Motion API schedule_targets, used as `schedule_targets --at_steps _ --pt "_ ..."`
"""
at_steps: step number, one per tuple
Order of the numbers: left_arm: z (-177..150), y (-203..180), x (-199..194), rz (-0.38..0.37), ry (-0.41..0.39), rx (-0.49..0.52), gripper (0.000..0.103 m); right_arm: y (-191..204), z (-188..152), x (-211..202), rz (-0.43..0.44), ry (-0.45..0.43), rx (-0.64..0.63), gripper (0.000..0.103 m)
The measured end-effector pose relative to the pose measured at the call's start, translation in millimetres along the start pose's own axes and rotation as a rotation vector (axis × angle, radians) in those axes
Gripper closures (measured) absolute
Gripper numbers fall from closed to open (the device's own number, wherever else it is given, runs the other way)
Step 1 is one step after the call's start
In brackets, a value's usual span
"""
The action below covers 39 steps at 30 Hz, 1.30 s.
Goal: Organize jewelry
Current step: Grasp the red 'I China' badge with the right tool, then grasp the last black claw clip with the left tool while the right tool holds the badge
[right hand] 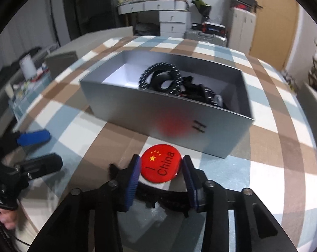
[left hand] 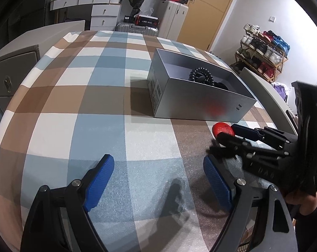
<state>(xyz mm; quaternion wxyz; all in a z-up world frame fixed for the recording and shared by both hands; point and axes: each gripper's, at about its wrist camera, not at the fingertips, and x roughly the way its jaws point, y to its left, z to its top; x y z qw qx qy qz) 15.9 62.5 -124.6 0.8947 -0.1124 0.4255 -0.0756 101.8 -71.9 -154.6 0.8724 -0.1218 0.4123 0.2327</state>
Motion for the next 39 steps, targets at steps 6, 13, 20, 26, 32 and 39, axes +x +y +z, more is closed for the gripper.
schedule_targets --at_steps 6,13,20,26,32,39 --pt "-2 4 -1 0.001 -0.002 -0.013 0.019 2 -2 1 -0.011 -0.015 -0.015 0.061" --pt "-3 5 -1 0.002 0.003 -0.016 0.019 0 -1 0 0.008 -0.023 -0.004 0.062" --pt "0 -4 1 -0.013 0.018 0.009 0.019 -9 -4 -24 0.104 -0.124 0.050 0.061" --pt "7 -33 11 -0.061 0.059 0.113 0.019 -28 -7 -57 0.114 -0.236 0.100 0.061" --pt "10 -69 35 -0.112 0.144 0.250 0.019 -59 -18 -82 0.094 -0.296 0.165 0.061" --pt "15 -101 51 -0.133 0.184 0.408 0.019 -85 -35 -98 0.070 -0.322 0.219 0.061"
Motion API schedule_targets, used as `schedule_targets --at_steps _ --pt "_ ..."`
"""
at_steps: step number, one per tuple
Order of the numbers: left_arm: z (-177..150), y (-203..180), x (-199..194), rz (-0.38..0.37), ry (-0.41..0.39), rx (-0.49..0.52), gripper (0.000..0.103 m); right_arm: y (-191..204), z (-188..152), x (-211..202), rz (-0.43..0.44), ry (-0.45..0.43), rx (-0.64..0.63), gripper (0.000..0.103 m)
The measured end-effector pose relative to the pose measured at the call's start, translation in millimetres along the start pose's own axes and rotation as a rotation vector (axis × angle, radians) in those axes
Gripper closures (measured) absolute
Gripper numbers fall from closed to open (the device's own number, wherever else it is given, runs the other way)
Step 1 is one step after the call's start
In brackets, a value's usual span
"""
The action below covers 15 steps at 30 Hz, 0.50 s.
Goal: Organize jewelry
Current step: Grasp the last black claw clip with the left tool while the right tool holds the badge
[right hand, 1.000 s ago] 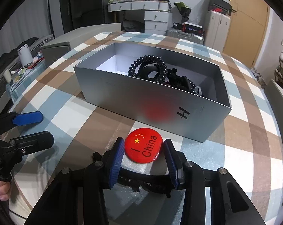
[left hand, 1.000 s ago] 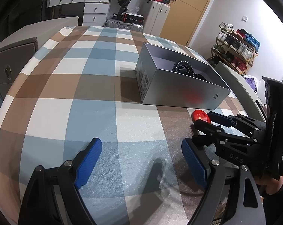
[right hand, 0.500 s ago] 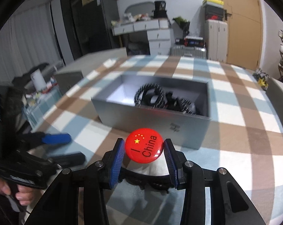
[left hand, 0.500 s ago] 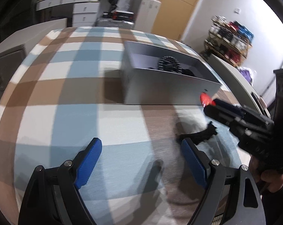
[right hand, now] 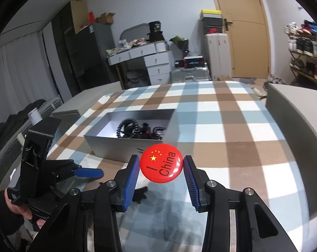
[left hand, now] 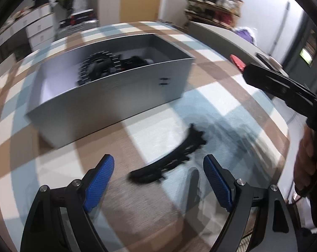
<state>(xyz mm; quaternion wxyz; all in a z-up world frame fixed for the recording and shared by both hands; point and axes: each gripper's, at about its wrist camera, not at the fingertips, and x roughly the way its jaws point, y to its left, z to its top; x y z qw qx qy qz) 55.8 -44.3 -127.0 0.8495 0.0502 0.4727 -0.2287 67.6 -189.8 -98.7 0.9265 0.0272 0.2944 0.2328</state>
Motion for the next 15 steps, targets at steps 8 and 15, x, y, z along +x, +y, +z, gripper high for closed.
schedule_targets --at_steps 8,15 --pt "6 -26 9 0.021 0.043 0.186 0.065 -16 -5 -4 -0.008 -0.012 0.039 0.061" --pt "6 -29 10 -0.008 0.046 0.204 0.089 -14 -5 -7 0.000 -0.020 0.041 0.061"
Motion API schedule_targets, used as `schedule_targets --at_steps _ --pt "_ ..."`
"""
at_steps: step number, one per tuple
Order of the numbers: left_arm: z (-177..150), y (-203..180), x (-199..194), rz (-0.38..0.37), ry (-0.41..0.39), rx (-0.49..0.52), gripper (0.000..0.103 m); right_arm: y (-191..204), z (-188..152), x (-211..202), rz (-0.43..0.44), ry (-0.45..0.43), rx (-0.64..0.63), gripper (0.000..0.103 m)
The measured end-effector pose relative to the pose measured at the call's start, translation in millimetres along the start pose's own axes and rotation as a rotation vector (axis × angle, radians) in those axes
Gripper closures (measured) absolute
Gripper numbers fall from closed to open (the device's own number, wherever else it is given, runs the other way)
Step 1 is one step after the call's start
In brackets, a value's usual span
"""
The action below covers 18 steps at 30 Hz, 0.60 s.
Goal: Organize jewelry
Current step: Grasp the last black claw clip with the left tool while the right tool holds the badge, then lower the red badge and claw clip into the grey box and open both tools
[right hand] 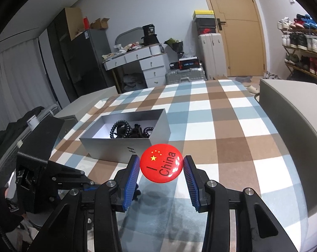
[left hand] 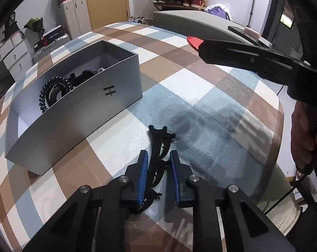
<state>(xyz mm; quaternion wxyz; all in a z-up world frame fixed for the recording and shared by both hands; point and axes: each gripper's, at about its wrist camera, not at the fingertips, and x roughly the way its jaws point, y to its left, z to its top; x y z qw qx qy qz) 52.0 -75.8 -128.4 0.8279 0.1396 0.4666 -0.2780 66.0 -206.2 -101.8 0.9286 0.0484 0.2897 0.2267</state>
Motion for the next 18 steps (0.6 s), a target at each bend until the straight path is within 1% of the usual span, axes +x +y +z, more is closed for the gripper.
schedule_targets --at_steps 1,7,14,18 --pt "0 1 -1 -0.011 -0.004 -0.006 0.089 0 0 -1 0.001 -0.001 -0.001 0.061" --pt "0 -3 -20 -0.009 -0.052 -0.022 0.089 4 3 -1 0.001 -0.003 -0.011 0.061" --pt "0 9 -56 0.002 -0.154 -0.071 0.089 20 19 1 0.042 -0.028 -0.042 0.061" --pt "4 26 -76 0.033 -0.218 -0.092 0.089 29 31 8 0.081 -0.037 -0.053 0.061"
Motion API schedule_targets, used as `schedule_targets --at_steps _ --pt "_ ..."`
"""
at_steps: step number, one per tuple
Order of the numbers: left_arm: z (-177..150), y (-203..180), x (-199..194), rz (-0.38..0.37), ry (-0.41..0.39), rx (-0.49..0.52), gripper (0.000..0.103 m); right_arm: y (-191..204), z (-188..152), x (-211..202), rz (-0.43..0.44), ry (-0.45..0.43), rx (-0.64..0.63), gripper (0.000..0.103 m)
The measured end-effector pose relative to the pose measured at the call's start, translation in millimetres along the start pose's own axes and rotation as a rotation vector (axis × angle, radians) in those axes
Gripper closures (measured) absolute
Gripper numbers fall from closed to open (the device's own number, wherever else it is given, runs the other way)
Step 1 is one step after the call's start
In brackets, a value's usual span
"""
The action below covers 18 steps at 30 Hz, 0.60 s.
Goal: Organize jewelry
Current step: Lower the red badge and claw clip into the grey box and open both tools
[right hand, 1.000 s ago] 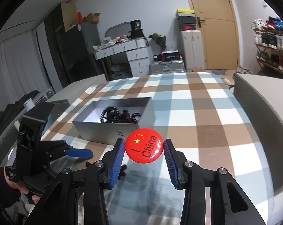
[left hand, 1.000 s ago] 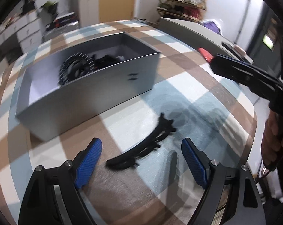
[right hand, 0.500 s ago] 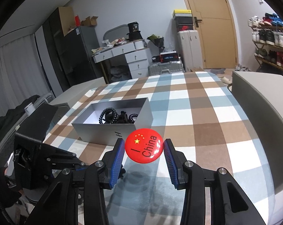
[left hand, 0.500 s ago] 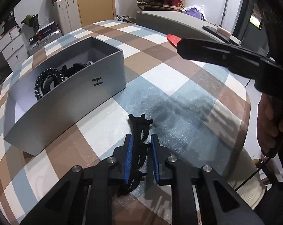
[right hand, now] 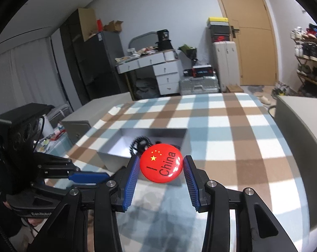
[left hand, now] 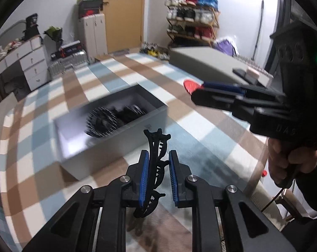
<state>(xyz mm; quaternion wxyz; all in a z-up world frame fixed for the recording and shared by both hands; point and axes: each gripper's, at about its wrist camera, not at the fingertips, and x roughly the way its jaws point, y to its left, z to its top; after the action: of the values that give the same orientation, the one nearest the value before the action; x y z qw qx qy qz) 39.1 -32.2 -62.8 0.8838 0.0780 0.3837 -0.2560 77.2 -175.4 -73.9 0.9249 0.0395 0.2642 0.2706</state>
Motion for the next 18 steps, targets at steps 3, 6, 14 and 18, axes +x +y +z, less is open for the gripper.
schedule_targets --at_steps 3,6,14,18 --pt "8 15 -8 0.026 -0.038 -0.016 0.089 6 11 10 0.034 -0.004 -0.003 0.061" --pt "15 29 -10 0.050 -0.066 -0.032 0.089 10 19 22 0.057 -0.002 -0.010 0.061" --pt "25 60 -1 0.055 -0.092 -0.074 0.089 14 34 49 0.084 0.014 -0.029 0.061" --pt "30 69 8 0.046 -0.089 -0.082 0.089 12 37 60 0.083 0.030 -0.036 0.061"
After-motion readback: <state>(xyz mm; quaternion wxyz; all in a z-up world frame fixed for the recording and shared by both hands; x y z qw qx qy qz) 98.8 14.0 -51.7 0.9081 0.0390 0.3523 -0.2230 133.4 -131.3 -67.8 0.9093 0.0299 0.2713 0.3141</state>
